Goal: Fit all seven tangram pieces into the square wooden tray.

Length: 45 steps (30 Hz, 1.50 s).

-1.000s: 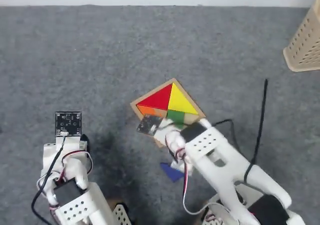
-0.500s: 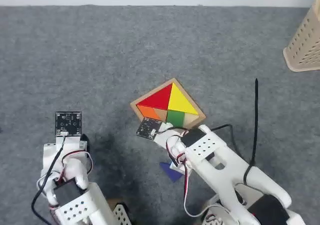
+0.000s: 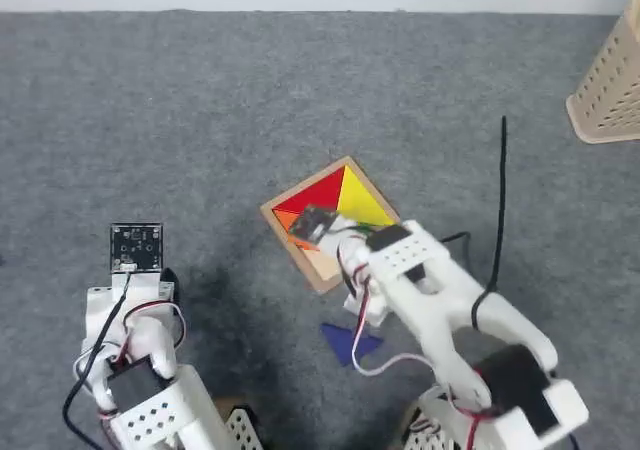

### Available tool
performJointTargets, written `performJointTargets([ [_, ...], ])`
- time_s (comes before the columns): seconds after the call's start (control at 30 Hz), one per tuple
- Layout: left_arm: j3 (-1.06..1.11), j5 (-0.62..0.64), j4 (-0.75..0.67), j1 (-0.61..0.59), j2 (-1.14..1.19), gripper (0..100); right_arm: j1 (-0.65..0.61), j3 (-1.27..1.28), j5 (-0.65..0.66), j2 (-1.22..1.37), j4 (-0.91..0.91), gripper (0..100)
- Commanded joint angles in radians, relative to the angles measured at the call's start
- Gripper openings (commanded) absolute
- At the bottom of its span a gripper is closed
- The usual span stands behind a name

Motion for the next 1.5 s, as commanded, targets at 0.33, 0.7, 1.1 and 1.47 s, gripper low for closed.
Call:
performJointTargets([
  [0.33,-0.005,-0.008,0.005,0.006,-0.009,22,0.156,-0.078,-0.132,-0.142,0.054,1.3],
  [0.7,-0.005,-0.008,0.005,0.006,-0.009,22,0.145,-0.158,-0.029,-0.283,0.211,3.9],
  [1.1,-0.005,-0.008,0.005,0.006,-0.009,22,-0.012,-0.253,0.083,0.068,0.225,18.0],
  [1.47,-0.005,-0.008,0.005,0.006,-0.009,22,-0.021,-0.252,0.123,0.165,0.082,18.4],
])
